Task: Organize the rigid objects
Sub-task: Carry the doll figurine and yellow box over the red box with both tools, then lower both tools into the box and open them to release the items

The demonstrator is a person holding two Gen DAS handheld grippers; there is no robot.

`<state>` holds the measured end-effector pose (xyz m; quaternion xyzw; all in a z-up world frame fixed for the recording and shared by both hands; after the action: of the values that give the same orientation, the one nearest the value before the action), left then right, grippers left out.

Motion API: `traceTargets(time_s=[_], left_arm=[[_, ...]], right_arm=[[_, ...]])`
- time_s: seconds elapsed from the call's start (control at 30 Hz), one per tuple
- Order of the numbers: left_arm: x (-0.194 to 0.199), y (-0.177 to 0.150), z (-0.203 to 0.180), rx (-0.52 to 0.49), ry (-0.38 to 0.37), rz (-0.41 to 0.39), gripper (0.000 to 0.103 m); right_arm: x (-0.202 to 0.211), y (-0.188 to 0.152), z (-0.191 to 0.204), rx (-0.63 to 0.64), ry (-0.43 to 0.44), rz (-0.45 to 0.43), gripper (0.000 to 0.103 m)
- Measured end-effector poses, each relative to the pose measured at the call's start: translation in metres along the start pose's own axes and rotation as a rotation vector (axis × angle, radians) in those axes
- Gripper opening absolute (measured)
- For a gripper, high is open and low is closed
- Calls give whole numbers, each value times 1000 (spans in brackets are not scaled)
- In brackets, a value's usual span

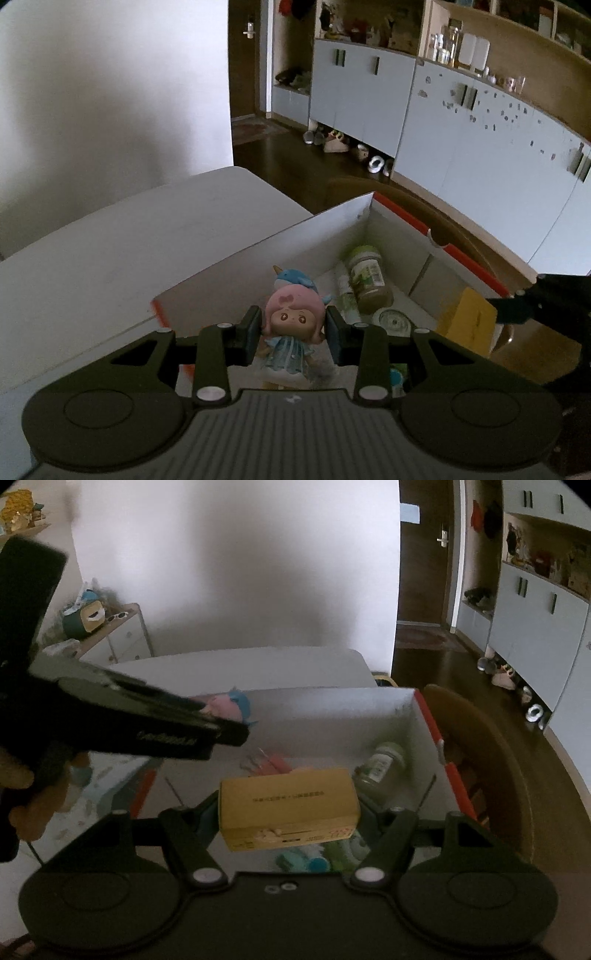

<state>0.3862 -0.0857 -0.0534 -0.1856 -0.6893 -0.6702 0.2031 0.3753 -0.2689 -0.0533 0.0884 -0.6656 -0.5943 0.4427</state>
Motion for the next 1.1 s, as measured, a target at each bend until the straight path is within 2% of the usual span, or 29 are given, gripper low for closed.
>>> traceTargets(time_s=[0.3,0.7,1.1], left_arm=[[-47,10,-23,-55,-18,47,36],[-105,10,-37,-75,-26,132,36],[-138,-7,-29,-18,-23,234,36]], right_arm=[[-16,-10,-17,12,3,43,71],[-53,-23,-18,60,0,110,71],[-78,-35,-11,122,-3,165,71]])
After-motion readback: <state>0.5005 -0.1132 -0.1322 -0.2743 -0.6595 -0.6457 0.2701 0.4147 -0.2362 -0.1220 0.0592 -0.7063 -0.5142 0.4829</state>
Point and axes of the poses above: each gripper's, at about its wrist camera, not at the fingertips, and x roughly against the way its jaws point, z to its left, y to its top, the point moved 2 cm from there along -x, roughly the way its jaws point, and after that the axes turned 14 degrees about -z, right-handed, at the moved point
